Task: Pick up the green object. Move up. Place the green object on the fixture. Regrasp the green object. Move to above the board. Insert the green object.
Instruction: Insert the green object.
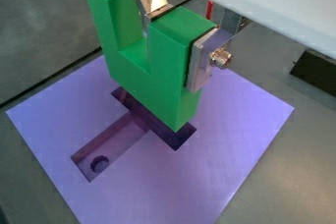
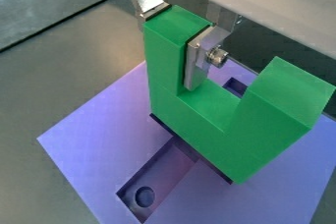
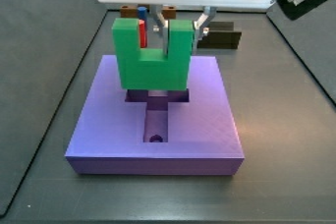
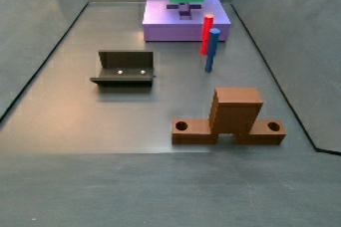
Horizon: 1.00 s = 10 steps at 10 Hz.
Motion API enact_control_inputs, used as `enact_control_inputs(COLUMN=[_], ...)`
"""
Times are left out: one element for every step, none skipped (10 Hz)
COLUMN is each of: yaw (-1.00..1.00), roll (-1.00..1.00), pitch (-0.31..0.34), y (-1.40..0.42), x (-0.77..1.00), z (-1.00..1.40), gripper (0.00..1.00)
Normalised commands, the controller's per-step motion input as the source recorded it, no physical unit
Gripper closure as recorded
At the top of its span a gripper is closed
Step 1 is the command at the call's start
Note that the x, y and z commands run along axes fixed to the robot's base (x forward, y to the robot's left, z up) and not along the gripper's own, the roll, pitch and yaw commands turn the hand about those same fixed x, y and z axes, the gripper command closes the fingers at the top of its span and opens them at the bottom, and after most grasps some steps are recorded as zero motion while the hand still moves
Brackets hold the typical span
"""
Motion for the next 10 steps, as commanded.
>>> enact_control_inputs(yaw=[0.00, 0.00, 0.00, 0.00, 0.00, 0.00, 0.00, 0.00, 0.03, 0.04], roll=[0.00, 0.02, 0.05, 0.13, 0.17, 0.18, 0.19, 0.18, 0.15, 0.07], pitch=[-0.011, 0.000, 0.000, 0.000, 0.000, 0.000, 0.000, -0.031, -0.121, -0.114], y=[-0.11, -0.13, -0.10, 0.00, 0.03, 0.06, 0.06, 0.09, 0.01, 0.00], x=[0.09, 0.19, 0.21, 0.11, 0.00, -0.04, -0.16, -0.17, -0.16, 0.02], z=[-0.29, -0.20, -0.17, -0.17, -0.18, -0.20, -0.15, -0.09, -0.20, -0.37], gripper=[1.00, 1.00, 1.00, 1.00, 1.00, 1.00, 1.00, 1.00, 1.00, 1.00])
